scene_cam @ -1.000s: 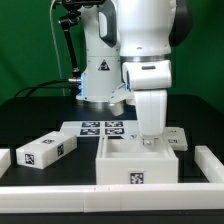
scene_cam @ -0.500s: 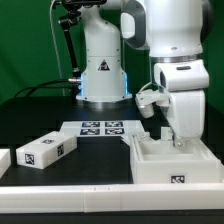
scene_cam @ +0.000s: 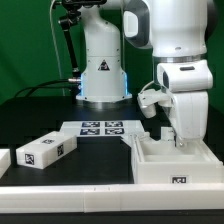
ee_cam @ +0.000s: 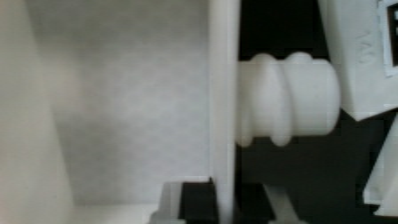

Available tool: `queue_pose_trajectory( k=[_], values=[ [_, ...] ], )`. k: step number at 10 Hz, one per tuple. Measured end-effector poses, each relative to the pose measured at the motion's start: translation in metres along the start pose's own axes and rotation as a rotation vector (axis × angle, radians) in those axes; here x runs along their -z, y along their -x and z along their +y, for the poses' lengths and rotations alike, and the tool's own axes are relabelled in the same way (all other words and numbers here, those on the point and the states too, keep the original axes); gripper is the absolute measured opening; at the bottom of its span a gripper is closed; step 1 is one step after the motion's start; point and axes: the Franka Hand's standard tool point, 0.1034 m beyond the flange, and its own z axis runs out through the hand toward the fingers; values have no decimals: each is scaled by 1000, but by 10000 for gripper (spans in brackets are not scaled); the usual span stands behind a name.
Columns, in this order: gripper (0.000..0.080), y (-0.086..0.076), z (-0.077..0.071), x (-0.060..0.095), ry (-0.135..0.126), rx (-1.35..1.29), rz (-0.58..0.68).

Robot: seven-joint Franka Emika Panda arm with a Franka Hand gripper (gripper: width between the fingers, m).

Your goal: Assemble cabinet

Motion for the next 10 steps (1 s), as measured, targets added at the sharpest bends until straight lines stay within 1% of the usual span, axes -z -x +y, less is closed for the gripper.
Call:
queue_pose_trajectory(
  k=[1, 2, 3, 4, 5, 6, 7, 8, 9, 10],
  values=[
    [34, 3, 2, 3, 4, -5, -1],
    [126, 5, 3, 7, 10, -10, -3],
    [289, 7, 3, 15, 21, -19, -6],
    [427, 10, 1, 22, 28, -33, -10],
    [562, 13, -3, 26, 28, -41, -15],
    [562, 16, -8, 31, 31, -59, -18],
    [730, 18, -16, 38, 41, -97, -22],
    [778, 19, -27, 43, 55, -158, -20],
    [778, 18, -39, 43, 65, -222, -16],
    [795, 14, -49, 39, 59, -262, -16]
  ],
)
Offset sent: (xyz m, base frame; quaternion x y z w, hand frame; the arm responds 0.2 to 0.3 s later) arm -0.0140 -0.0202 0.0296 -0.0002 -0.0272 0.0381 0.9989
